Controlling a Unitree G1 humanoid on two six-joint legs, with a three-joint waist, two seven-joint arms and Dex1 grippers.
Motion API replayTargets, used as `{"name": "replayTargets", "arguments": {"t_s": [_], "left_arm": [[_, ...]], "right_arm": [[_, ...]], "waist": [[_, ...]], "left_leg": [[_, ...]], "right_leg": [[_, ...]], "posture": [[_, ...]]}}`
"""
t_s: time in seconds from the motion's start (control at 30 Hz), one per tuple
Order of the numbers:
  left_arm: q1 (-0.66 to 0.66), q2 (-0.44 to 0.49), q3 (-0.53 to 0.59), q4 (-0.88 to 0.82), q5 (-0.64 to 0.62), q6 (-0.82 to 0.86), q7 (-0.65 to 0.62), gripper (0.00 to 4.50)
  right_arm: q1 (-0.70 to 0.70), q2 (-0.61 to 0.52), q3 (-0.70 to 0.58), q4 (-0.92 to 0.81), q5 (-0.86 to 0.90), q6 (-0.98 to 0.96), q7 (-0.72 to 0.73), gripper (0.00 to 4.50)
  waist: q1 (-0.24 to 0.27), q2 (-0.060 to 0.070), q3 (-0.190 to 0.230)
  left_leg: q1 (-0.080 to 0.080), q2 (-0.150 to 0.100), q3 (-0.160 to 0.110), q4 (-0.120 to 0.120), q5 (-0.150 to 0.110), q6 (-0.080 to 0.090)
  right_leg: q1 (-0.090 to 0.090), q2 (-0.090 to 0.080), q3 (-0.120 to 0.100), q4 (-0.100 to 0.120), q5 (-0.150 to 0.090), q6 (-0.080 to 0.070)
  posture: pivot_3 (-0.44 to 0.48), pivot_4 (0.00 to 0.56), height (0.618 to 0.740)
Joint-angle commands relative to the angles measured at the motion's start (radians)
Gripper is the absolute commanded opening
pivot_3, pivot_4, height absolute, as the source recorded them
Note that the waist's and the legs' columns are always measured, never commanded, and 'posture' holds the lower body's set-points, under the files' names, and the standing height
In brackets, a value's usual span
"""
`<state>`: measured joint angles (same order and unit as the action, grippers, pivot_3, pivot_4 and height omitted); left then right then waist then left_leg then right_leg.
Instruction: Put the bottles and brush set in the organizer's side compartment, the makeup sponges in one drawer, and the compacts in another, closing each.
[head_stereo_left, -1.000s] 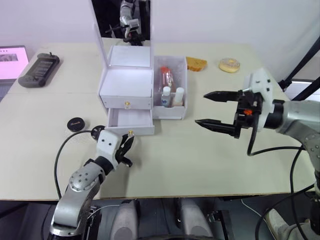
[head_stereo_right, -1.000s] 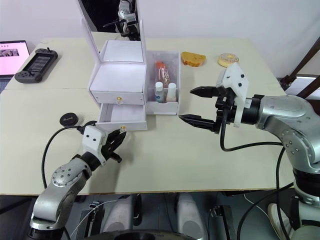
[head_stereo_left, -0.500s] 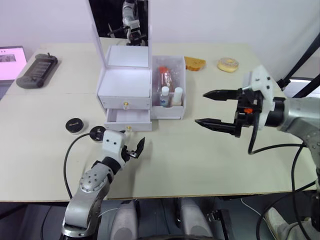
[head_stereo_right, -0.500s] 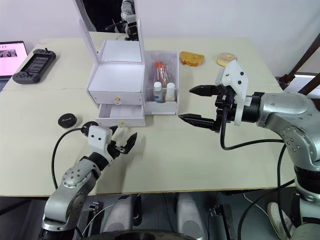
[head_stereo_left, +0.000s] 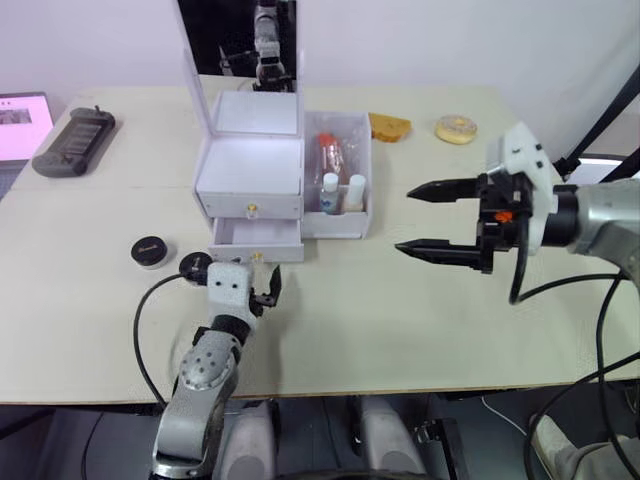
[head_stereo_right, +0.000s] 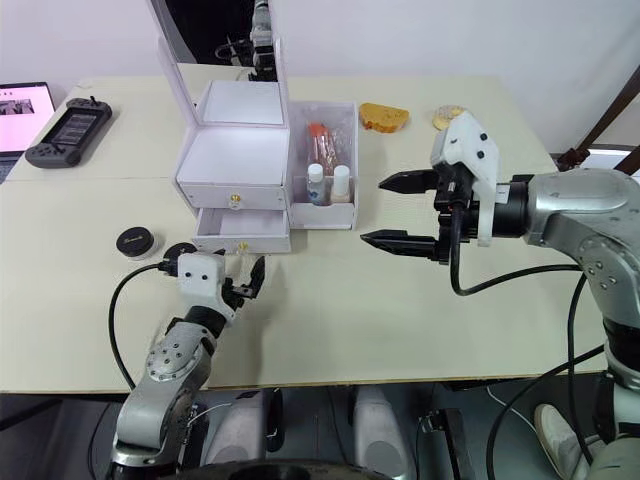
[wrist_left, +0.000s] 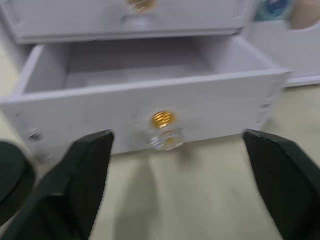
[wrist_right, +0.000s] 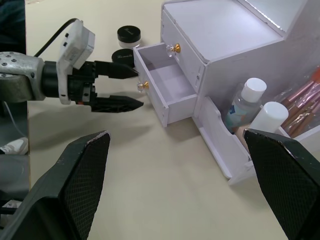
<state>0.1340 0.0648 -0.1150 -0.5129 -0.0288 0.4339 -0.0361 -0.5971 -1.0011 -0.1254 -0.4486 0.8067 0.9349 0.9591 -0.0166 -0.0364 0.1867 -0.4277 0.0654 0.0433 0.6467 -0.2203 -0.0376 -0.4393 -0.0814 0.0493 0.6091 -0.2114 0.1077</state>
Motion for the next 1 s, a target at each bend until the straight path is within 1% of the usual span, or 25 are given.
{"name": "replayTargets", "arguments": {"t_s": [0.03,0.07,0.3,0.6,0.7,0.73,0.77,0.87,1.0], "left_arm": [[-0.007,-0.001,-0.011,-0.011,0.016,-0.034,0.001,2.07],[-0.009,-0.003,-0.013,-0.002,0.018,-0.041,0.001,1.66],[-0.055,-0.018,-0.008,0.052,0.036,-0.083,0.013,1.66],[-0.061,-0.017,-0.007,0.069,0.032,-0.103,0.008,1.66],[-0.060,-0.016,-0.004,0.071,0.032,-0.101,0.008,0.81],[-0.060,-0.014,-0.003,0.070,0.034,-0.107,0.007,0.35],[-0.060,-0.009,-0.002,0.068,0.037,-0.111,0.005,0.28],[-0.047,0.011,-0.008,0.050,0.035,-0.110,-0.016,0.28],[0.013,0.038,-0.019,-0.008,0.019,-0.097,-0.051,0.28]], "right_arm": [[-0.036,-0.021,-0.019,-0.018,0.013,0.002,0.004,4.50],[-0.041,-0.021,-0.017,-0.016,0.013,0.004,0.004,4.50],[-0.050,-0.019,-0.020,-0.017,0.013,0.014,0.004,4.50],[-0.051,-0.016,-0.019,-0.016,0.007,0.009,0.001,4.50],[-0.051,-0.012,-0.018,-0.015,0.005,0.006,-0.002,4.50],[-0.050,-0.011,-0.017,-0.015,0.005,0.005,-0.002,4.50],[-0.049,-0.009,-0.016,-0.015,0.005,0.004,-0.003,4.50],[-0.048,-0.007,-0.013,-0.013,0.004,0.003,-0.001,4.50],[-0.048,0.002,-0.006,-0.008,0.002,-0.005,0.002,4.50]], "waist": [[0.000,0.000,0.000],[0.000,0.000,0.000],[0.000,0.000,0.000],[0.000,0.000,0.000],[0.000,0.000,0.000],[0.000,0.000,0.000],[0.000,0.000,0.000],[0.001,0.000,0.000],[-0.001,0.000,0.000]], "left_leg": [[0.000,0.000,0.000,0.000,0.000,0.000],[0.000,0.000,0.000,0.000,0.000,0.000],[0.000,0.000,0.000,0.000,0.000,0.000],[0.000,0.000,0.000,0.000,0.000,0.000],[0.000,0.000,0.000,0.000,0.000,0.000],[0.000,0.000,0.000,0.000,0.000,0.000],[0.000,0.000,0.000,0.000,0.000,0.000],[0.000,0.000,0.000,0.000,0.000,0.000],[0.000,0.000,0.000,0.000,0.000,0.000]], "right_leg": [[0.000,0.000,0.000,0.000,0.000,0.000],[0.000,0.000,0.000,0.000,0.000,0.000],[0.000,0.000,0.000,0.000,0.000,0.000],[0.000,0.000,0.000,0.000,0.000,0.000],[0.000,0.000,0.000,0.000,0.000,0.000],[0.000,0.000,0.000,0.000,0.000,0.000],[0.000,0.000,0.000,0.000,0.000,0.000],[0.000,0.000,0.000,0.000,0.000,0.000],[-0.001,0.000,0.000,0.000,0.000,0.000]], "posture": [[0.000,0.150,0.738],[0.000,0.150,0.738],[0.000,0.150,0.738],[0.000,0.150,0.738],[0.000,0.150,0.738],[0.000,0.150,0.738],[0.000,0.150,0.738],[0.000,0.150,0.738],[0.000,0.150,0.738]]}}
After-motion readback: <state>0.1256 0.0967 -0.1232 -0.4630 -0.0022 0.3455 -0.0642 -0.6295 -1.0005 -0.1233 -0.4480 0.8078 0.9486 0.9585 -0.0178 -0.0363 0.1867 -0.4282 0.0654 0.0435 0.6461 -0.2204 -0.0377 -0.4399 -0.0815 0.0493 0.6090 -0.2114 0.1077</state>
